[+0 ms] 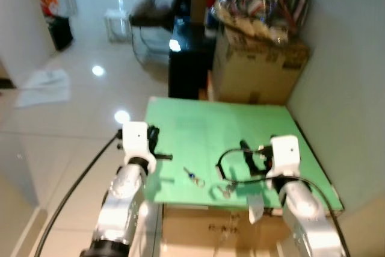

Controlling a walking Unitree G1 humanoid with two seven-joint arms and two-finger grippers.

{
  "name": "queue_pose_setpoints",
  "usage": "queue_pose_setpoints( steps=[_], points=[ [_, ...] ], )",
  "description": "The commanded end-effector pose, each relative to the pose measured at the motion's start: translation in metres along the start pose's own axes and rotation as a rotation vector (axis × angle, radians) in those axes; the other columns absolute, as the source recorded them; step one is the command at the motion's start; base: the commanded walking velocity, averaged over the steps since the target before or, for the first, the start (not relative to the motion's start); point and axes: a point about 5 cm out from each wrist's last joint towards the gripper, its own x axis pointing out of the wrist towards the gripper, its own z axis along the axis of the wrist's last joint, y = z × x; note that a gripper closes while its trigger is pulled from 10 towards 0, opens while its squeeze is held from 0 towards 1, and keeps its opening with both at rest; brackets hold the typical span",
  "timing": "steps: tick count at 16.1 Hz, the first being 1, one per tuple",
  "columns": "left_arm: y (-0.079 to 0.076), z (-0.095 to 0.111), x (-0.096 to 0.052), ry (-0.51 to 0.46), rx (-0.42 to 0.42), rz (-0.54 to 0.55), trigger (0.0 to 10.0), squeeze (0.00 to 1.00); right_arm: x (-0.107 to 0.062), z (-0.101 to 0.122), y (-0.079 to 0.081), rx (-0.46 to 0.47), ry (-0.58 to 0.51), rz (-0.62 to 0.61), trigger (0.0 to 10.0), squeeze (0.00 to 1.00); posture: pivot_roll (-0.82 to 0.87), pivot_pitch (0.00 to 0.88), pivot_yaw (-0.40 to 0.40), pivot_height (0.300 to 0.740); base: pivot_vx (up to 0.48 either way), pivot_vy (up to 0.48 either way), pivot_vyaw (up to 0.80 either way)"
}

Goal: Hang keys on a hook

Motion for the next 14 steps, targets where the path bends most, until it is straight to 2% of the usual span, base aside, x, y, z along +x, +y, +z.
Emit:
queue_pose_setpoints(
  steps=[1, 3, 7, 14],
  points=[
    [-0.0038, 0.0011, 0.0022, -0.004, 0.019, -0.01, 10.0, 0.0, 0.0028, 0.002, -0.0024, 0.015, -0.011, -0.008, 10.0, 1.0, -0.13, 0.0, -0.04, 0.736, -0.274, 0.0, 0.0],
    [-0.0048, 0.0031, 0.0039, -0.01, 0.029, -0.017, 10.0, 0.0, 0.0038, 0.0022, 0.0033, 0.035, -0.023, 0.009, 10.0, 1.0, -0.12, 0.0, -0.03, 0.736, -0.281, 0.0, 0.0],
    [-0.0057, 0.0024, 0.0045, -0.013, 0.032, -0.026, 10.0, 0.0, 0.0057, -0.0004, 0.0018, 0.047, -0.023, 0.004, 10.0, 1.0, -0.12, 0.0, -0.021, 0.736, -0.282, 0.0, 0.0],
    [-0.0078, -0.0004, -0.0031, -0.014, 0.049, -0.031, 10.0, 0.0, 0.009, -0.0042, 0.007, 0.086, -0.012, 0.011, 10.0, 1.0, -0.09, 0.0, -0.023, 0.736, -0.29, 0.0, 0.0]
  ],
)
